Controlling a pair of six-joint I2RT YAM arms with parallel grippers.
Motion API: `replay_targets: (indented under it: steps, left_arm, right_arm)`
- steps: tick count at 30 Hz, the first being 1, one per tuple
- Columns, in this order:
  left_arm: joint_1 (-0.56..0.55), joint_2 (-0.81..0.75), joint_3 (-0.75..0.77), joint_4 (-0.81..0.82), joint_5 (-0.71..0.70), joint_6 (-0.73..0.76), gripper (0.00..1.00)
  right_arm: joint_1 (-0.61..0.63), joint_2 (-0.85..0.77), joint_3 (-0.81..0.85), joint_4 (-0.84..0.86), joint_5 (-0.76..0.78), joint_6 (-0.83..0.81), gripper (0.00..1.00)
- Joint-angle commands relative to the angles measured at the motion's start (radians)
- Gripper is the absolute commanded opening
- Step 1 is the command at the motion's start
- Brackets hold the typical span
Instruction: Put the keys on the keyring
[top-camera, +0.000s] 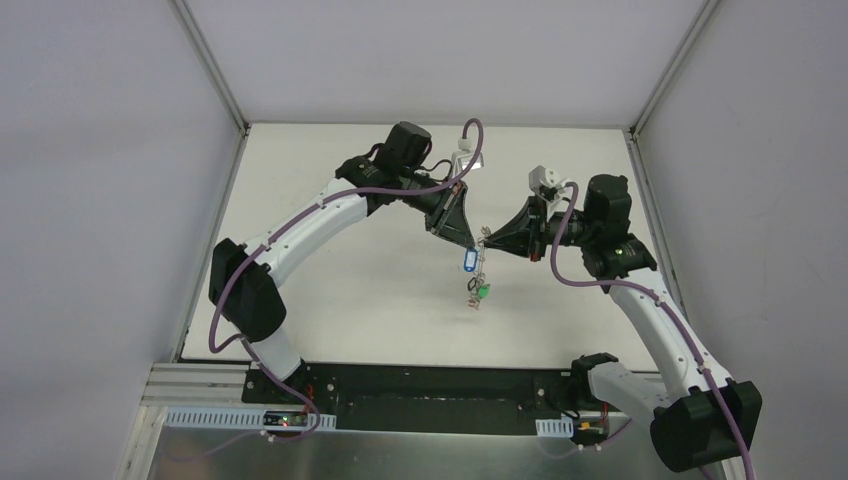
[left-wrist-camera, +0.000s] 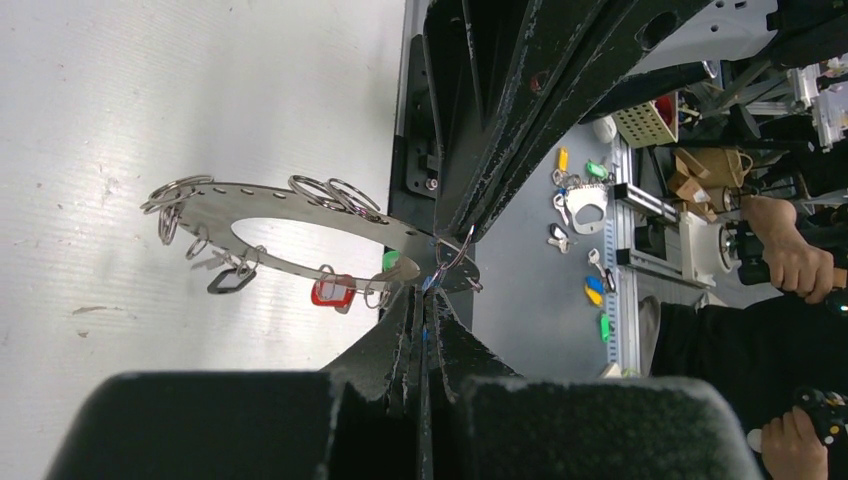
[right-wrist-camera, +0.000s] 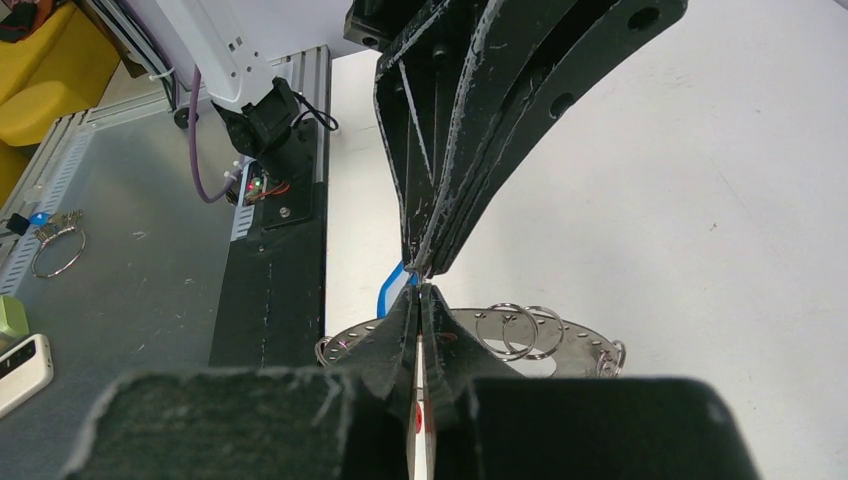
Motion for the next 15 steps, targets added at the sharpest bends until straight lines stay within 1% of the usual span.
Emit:
replay_targets:
  steps: [1,9,15]
  left_arm:
    - [0.007,-0.048,0.014,-0.067,0.006,0.074,0.00]
    - [0.005,-0.067,0.015,-0.063,-0.042,0.087,0.00]
    - [-0.006,-0.105,-0.031,-0.007,-0.099,0.064,0.00]
  right_arm:
    - [-0.014,-0.018,-0.004,0.068,-0.036,0.006,0.00]
    - [-0.015,-0.006,-0.016,0.105,-0.071,0.045,0.00]
    - [-0.016,0.000,-0.018,0.123,-0.074,0.075,0.00]
